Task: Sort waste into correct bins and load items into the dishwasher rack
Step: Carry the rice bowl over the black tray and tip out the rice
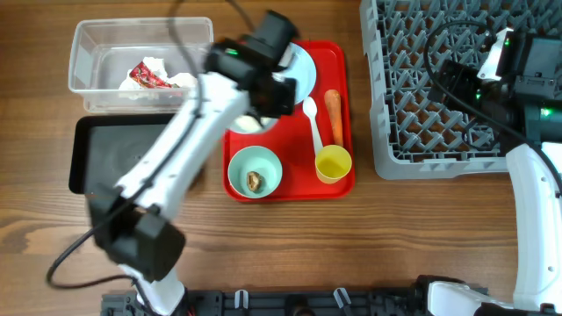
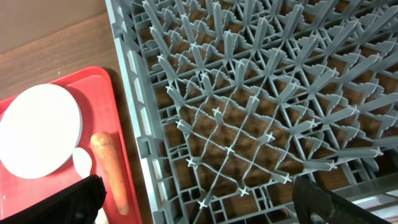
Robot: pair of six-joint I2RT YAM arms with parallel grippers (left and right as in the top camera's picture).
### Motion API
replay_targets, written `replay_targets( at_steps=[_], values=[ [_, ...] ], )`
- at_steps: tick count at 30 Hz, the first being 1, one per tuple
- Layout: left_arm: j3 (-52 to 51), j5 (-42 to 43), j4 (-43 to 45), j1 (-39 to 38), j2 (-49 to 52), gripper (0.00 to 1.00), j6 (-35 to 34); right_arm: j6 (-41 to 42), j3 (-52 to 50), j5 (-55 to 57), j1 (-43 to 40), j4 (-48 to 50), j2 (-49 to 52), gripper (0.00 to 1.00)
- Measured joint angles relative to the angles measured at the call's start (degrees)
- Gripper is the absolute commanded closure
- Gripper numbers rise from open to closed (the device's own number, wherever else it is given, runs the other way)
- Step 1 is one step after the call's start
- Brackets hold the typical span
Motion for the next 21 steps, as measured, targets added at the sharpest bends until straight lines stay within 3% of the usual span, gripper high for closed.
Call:
replay_targets(
  at_steps=[6,13,21],
  values=[
    [-0.1,9.5,-11.6,18.3,-3.1,0.96,1.3,0.0,0.0,0.0,0.0,0.5,0.0,0.00],
    [-8.4,25.7,-11.4,34.8,-3.3,0.96,12.7,0.2,0.0,0.0,0.0,0.8,0.0,0.00],
    [-21.2,39.8,-7.0,45.8,-3.4,0.96,24.0,0.2,0.0,-0.5,0.0,1.0,0.0,0.00]
  ],
)
